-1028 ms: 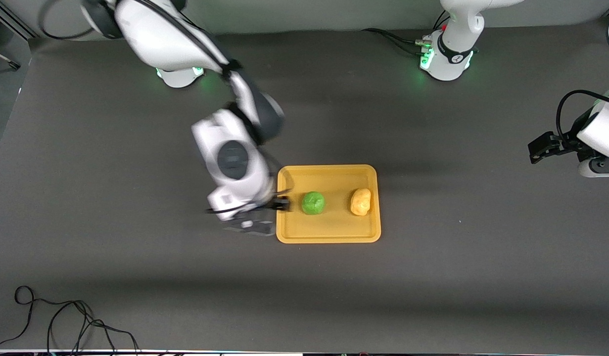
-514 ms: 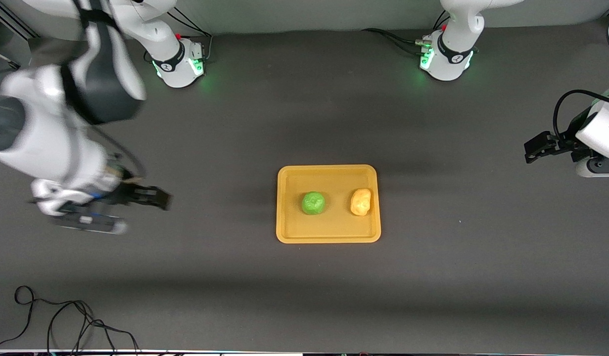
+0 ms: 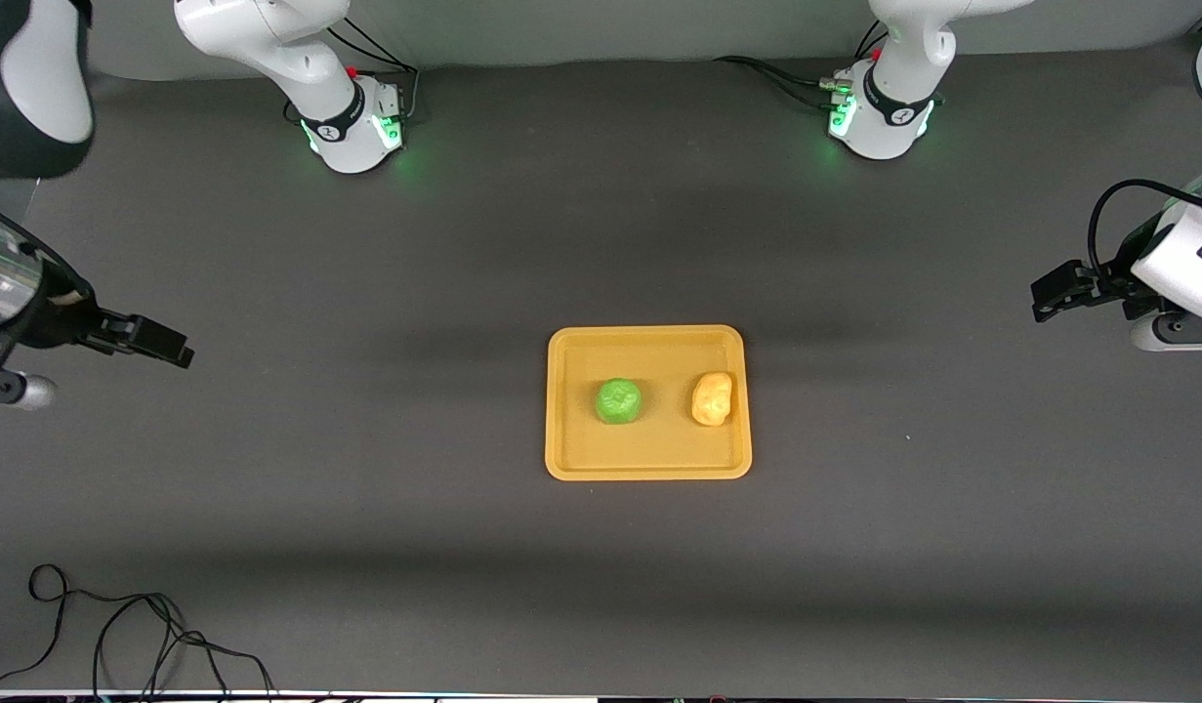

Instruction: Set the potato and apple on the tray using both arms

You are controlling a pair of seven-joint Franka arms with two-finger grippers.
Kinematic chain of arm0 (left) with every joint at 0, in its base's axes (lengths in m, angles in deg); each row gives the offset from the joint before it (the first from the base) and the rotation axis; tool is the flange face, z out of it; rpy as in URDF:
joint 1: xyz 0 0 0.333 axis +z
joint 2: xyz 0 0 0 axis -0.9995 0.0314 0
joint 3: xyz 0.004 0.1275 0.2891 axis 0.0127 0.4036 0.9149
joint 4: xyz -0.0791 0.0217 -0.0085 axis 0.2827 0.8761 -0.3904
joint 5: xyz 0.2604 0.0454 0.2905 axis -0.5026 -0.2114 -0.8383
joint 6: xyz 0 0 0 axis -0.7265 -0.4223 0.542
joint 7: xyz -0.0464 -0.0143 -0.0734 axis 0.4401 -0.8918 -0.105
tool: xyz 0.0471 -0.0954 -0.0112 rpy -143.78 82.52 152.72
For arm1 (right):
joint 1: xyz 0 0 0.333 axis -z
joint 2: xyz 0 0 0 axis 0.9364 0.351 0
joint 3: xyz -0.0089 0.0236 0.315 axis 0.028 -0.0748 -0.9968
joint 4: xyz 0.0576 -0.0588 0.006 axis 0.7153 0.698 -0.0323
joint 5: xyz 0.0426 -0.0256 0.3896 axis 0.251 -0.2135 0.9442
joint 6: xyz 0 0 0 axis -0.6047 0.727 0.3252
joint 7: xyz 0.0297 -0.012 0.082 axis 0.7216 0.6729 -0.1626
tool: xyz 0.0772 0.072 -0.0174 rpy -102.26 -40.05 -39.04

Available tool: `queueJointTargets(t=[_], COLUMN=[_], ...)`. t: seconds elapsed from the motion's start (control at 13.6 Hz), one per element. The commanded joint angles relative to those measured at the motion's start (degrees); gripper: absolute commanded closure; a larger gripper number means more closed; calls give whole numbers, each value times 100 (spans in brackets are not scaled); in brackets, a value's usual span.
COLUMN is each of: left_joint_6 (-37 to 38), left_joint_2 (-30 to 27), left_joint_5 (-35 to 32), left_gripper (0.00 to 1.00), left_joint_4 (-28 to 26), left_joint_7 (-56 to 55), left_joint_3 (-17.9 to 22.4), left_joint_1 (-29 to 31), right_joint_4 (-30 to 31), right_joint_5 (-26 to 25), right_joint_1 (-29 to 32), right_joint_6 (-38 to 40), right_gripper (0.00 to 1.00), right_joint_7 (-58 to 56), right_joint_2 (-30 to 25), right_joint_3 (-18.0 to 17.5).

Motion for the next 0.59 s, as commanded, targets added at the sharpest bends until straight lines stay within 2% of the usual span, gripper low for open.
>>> queueJointTargets(t=[0.0, 0.07, 0.15, 0.51], left_joint_6=[5, -4, -4, 49], left_joint_2=[-80, -80, -80, -80], left_joint_5=[70, 78, 78, 78], left_gripper=[0, 0, 0, 0], left_joint_4=[-58, -58, -58, -58], left_joint_7=[102, 102, 102, 102], left_joint_3=[-30, -30, -30, -30], left_joint_1=[43, 34, 43, 8], right_joint_4=[486, 644, 750, 760], right_joint_5=[-69, -244, -411, -378], right_joint_1=[1218, 1588, 1740, 1759], right_joint_6=[-4, -48, -100, -83], right_gripper=[0, 0, 0, 0], right_joint_7=[-115, -97, -71, -71], right_joint_2=[-507, -656, -736, -763], right_joint_3=[-1306, -1772, -2047, -2032])
